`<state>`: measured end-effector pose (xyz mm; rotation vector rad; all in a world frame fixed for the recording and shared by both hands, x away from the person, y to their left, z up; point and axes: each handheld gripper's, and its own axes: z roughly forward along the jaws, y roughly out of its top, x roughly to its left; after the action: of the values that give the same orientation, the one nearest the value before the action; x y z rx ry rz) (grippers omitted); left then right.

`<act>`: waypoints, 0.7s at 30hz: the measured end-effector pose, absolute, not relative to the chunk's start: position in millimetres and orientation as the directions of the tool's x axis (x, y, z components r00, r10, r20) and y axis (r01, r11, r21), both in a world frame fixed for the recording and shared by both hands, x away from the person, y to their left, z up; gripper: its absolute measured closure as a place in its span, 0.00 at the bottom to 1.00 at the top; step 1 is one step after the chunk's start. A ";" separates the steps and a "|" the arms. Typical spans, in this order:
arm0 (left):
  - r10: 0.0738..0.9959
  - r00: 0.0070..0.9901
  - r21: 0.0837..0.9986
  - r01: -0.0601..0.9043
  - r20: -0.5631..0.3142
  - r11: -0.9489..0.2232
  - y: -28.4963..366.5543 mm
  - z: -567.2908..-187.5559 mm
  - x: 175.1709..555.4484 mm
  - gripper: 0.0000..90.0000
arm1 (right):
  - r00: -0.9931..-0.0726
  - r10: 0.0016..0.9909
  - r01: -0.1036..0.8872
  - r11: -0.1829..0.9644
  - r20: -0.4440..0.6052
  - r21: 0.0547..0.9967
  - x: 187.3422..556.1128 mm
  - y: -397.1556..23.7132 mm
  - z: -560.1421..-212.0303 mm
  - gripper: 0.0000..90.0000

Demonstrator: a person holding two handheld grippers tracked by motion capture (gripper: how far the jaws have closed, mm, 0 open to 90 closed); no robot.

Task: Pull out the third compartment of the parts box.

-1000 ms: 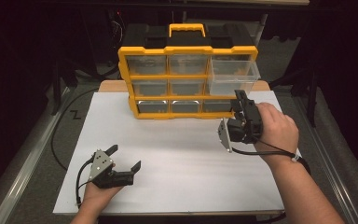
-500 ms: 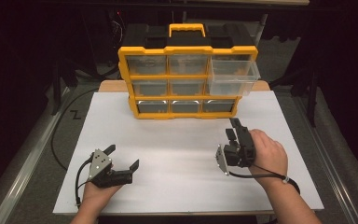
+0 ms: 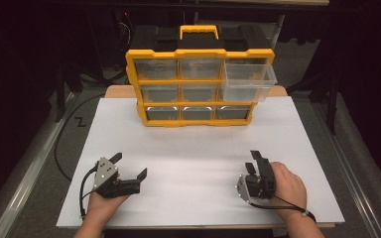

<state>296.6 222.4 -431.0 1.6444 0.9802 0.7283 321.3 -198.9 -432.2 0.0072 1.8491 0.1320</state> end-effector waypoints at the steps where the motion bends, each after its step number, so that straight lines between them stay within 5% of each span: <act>1: 0.875 0.483 0.961 0.244 -0.005 -0.129 222.1 -431.0 296.1 0.01 | -0.283 0.077 -0.061 0.993 -0.956 0.098 320.8 -202.6 -432.9 0.43; 7: 0.876 0.483 0.959 0.249 -0.002 -0.135 220.6 -431.4 294.7 0.01 | -0.277 0.062 -0.063 0.995 -0.959 0.083 322.0 -211.0 -433.1 0.32; 15: 0.879 0.476 0.958 0.253 -0.004 -0.133 220.7 -431.4 294.6 0.01 | -0.285 0.010 -0.080 0.996 -0.958 0.034 325.4 -206.3 -439.3 0.03; 21: 0.878 0.478 0.957 0.257 -0.005 -0.134 221.3 -431.6 294.9 0.01 | -0.255 0.014 -0.085 0.996 -0.967 0.037 321.4 -203.8 -435.9 0.01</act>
<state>294.9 221.3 -431.6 1.6581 0.9892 0.7272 321.4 -203.8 -435.9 -0.0513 1.8267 0.0938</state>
